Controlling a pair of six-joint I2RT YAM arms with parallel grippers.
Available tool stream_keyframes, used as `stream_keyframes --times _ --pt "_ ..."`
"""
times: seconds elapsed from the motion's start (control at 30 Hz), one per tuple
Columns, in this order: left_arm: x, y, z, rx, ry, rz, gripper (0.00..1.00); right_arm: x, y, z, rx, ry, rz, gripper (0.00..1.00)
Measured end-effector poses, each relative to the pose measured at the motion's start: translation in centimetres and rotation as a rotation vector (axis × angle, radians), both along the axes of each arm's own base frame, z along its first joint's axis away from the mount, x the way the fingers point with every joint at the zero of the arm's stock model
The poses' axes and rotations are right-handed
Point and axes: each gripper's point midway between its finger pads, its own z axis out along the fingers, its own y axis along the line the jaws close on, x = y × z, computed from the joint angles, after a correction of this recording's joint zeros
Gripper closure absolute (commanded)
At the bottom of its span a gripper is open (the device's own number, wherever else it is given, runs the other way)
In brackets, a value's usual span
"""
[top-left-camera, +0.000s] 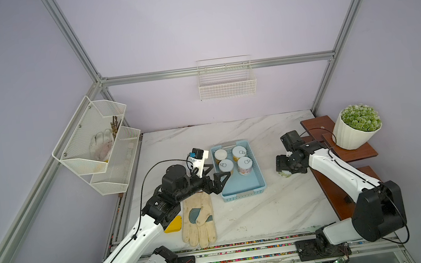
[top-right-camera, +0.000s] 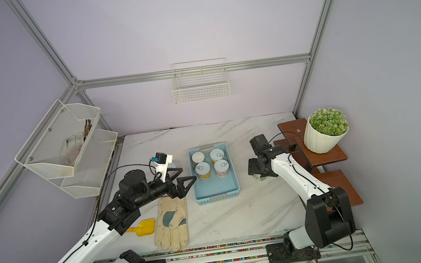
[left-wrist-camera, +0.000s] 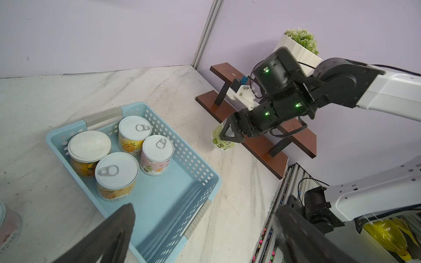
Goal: Put the canned food in the basket
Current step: Pick up the canned food from the center of the board, then place the canned food in the basket.
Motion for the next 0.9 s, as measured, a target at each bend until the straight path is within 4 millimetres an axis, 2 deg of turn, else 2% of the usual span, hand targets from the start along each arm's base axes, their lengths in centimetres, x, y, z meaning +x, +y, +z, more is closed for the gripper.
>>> stream_keyframes --times 0.13,0.4,0.7,0.9 --pt "0.0 0.0 -0.1 0.001 0.001 0.000 0.00 -0.7 0.0 1.9 0.010 -0.020 0.014 0.66" --pt "0.1 -0.1 -0.2 0.003 0.004 0.000 0.01 -1.7 1.3 3.5 0.038 -0.006 0.065 0.66" --pt "0.2 0.2 -0.2 0.007 0.005 0.013 0.01 -2.7 7.5 5.7 0.077 -0.033 0.233 0.65" --pt "0.1 0.4 -0.1 0.010 0.004 0.019 0.01 -2.9 11.2 5.0 0.079 0.001 0.308 0.65"
